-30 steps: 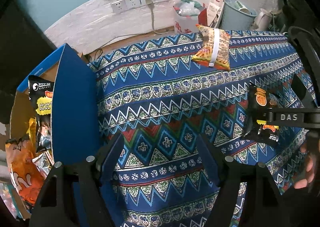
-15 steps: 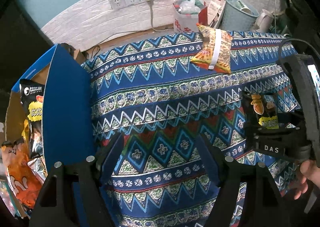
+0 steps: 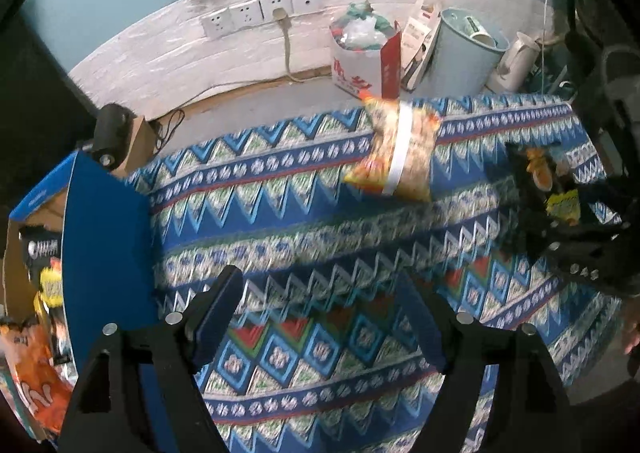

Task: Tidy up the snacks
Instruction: 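Grasp the beige bag with blue strap with left tool while right tool holds black bag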

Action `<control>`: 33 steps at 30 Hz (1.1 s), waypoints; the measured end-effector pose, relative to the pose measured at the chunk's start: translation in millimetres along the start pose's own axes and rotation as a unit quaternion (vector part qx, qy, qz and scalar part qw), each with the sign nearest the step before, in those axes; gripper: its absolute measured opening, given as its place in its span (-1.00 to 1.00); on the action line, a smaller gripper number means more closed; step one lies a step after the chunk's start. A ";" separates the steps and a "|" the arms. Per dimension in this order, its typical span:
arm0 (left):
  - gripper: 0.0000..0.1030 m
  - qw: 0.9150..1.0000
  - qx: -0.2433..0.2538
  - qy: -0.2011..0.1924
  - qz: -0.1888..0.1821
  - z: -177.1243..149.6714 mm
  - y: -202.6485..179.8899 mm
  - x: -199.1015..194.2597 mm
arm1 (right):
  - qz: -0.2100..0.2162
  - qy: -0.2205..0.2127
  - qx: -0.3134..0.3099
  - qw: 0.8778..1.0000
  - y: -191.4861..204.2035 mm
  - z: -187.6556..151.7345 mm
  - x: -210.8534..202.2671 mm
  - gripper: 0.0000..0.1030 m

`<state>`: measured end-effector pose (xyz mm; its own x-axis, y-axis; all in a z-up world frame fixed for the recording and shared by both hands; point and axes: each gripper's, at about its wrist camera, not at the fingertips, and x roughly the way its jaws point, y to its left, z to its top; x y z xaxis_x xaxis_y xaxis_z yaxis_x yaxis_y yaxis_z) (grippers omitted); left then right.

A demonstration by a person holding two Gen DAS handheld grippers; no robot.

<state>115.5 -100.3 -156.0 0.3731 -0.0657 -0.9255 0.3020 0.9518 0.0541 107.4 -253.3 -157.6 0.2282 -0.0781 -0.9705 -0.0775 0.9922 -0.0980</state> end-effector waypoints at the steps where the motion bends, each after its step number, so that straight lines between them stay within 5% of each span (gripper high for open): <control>1: 0.57 1.000 0.000 -0.001 -0.002 5.7 -2.2 1.4 | -0.001 -0.005 -0.004 1.000 -2.9 5.5 -0.1 0.20; 12: 0.58 1.000 0.012 0.010 -0.024 53.2 -23.5 31.5 | -0.005 -0.036 -0.066 0.997 -32.8 51.3 -2.1 0.20; 30: 0.58 0.999 0.025 0.027 -0.025 78.8 -55.8 85.5 | 0.044 -0.007 -0.014 0.999 -58.1 66.7 36.9 0.20; 33: 0.23 0.999 0.020 0.018 -0.027 78.4 -51.5 85.5 | 0.045 -0.009 -0.020 0.999 -52.4 67.8 38.2 0.20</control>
<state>200.6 -178.4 -208.6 0.3242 -0.1060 -0.9400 0.3553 0.9346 0.0172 186.0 -301.7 -174.6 0.2361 0.0133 -0.9716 -0.1369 0.9904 -0.0197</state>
